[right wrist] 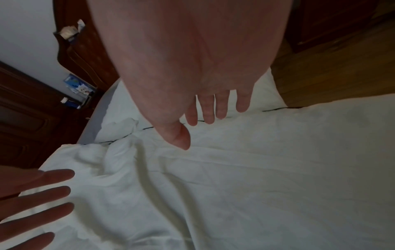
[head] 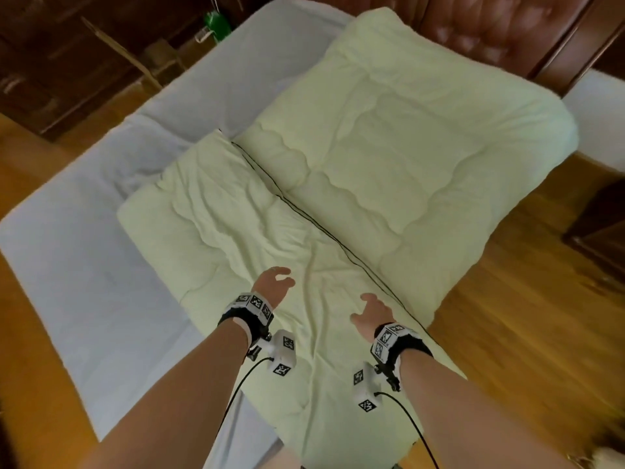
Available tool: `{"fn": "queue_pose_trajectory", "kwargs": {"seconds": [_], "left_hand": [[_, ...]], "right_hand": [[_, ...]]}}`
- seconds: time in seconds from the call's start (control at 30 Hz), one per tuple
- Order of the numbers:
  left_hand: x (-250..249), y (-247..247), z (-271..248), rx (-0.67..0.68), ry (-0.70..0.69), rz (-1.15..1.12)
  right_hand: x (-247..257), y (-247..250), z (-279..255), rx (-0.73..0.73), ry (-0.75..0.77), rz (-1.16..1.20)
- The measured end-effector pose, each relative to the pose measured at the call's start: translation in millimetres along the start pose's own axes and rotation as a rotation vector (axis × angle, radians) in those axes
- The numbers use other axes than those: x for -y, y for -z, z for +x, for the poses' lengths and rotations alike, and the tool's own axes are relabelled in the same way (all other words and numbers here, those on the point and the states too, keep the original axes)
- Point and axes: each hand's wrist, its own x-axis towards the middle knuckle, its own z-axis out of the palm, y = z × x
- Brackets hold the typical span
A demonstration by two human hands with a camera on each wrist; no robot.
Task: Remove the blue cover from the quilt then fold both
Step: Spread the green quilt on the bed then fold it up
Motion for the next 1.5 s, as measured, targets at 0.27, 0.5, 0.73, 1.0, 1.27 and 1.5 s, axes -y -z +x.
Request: {"fn": "queue_pose_trajectory", "kwargs": {"seconds": [0.27, 0.5, 0.73, 1.0, 1.27, 1.5], "left_hand": [[-59, -3, -40, 0.081, -0.229, -0.021], [-127, -12, -81, 0.058, -0.377, 0.202], [-222, -76, -85, -0.053, -0.389, 0.545], [-369, -217, -87, 0.009, -0.349, 0.572], [-469, -258, -46, -0.017, -0.374, 0.621], [-563, -265, 55, -0.04, -0.351, 0.5]], "right_hand": [[-2, 86, -70, -0.141, 0.025, 0.076], [-13, 175, -92, -0.232, 0.101, -0.022], [-76, 294, -60, -0.243, 0.238, -0.215], [-214, 446, -14, -0.199, 0.118, -0.124], [-230, 560, 55, -0.209, 0.132, -0.179], [-181, 667, 161, -0.207, 0.111, -0.185]]}}
